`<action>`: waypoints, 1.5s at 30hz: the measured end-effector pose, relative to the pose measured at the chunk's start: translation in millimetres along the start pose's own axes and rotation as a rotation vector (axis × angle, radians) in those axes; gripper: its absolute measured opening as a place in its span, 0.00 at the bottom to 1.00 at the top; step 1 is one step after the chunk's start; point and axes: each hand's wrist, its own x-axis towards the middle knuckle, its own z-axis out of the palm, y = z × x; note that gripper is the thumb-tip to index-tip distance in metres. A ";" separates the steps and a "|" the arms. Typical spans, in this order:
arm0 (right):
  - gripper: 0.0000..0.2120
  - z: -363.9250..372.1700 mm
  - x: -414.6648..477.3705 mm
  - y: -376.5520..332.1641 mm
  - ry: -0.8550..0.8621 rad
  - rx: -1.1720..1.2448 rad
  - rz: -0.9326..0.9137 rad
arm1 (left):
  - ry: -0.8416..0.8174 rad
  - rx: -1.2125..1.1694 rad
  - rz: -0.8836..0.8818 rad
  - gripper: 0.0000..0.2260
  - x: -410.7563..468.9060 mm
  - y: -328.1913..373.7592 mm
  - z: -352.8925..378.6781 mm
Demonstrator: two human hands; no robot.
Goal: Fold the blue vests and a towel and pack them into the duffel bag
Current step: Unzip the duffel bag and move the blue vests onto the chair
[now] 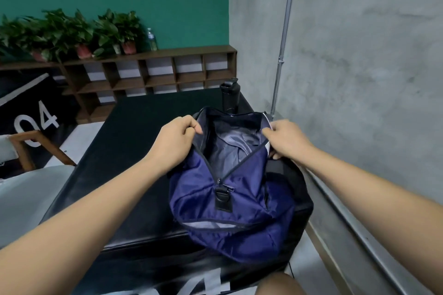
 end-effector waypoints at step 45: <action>0.29 -27.3 -1.2 80.6 0.244 -0.212 -0.076 | -0.163 -0.024 -0.080 0.15 -32.5 -6.3 65.2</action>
